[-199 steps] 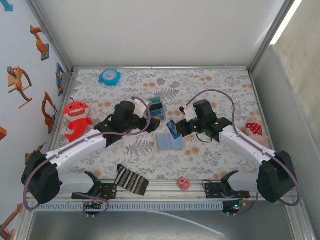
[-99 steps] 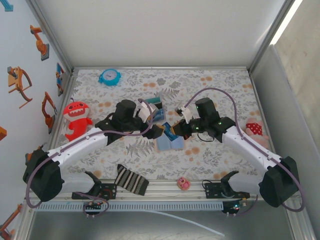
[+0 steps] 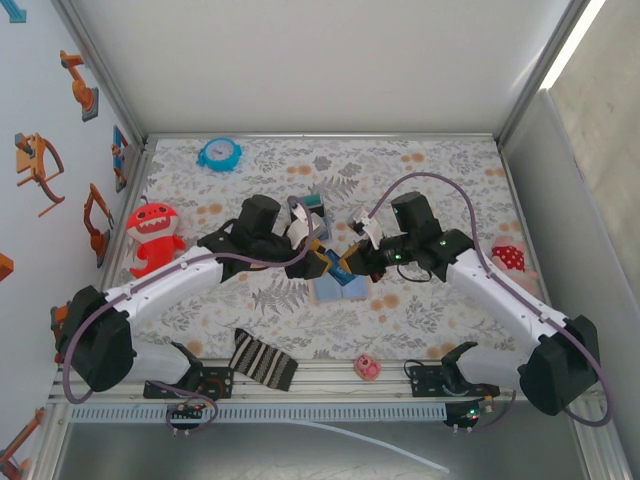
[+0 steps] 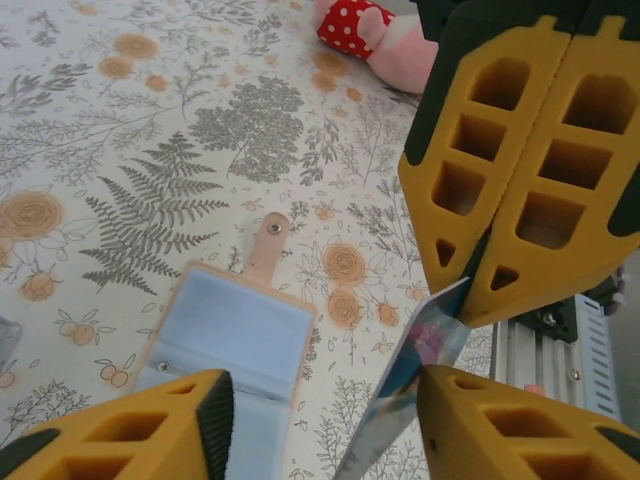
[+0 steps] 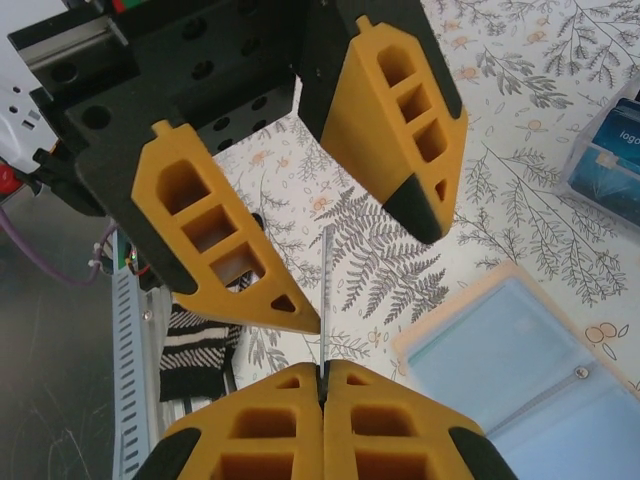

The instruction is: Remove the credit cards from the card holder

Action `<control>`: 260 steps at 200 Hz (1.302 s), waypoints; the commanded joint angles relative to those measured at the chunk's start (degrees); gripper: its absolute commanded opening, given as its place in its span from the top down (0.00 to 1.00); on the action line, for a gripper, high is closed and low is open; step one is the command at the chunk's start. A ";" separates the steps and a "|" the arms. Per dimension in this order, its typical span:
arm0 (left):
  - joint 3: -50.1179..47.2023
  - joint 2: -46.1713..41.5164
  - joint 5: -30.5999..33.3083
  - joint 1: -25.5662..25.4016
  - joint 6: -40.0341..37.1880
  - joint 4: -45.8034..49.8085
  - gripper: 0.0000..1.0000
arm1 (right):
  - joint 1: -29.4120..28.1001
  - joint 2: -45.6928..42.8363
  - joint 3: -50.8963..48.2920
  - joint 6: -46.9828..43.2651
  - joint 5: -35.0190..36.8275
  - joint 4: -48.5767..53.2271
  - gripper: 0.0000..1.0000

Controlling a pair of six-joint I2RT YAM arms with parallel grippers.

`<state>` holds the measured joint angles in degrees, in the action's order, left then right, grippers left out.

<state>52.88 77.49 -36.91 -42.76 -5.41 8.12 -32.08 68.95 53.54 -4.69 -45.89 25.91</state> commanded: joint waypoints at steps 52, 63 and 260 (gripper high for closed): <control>2.76 1.88 -5.26 0.10 -3.53 3.62 0.87 | -0.44 0.39 1.64 -2.92 -3.49 0.35 1.00; 2.67 1.74 -5.41 0.10 -3.68 3.74 0.95 | -0.44 0.35 1.56 -2.62 -3.31 -0.13 1.00; -20.10 -24.57 10.63 6.37 21.71 -28.15 1.00 | -0.27 -2.12 -16.68 33.77 3.14 -54.48 0.36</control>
<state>33.45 54.76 -26.52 -36.80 9.28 -12.05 -32.14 64.66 38.13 20.21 -39.20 -11.70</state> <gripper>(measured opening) 0.057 0.648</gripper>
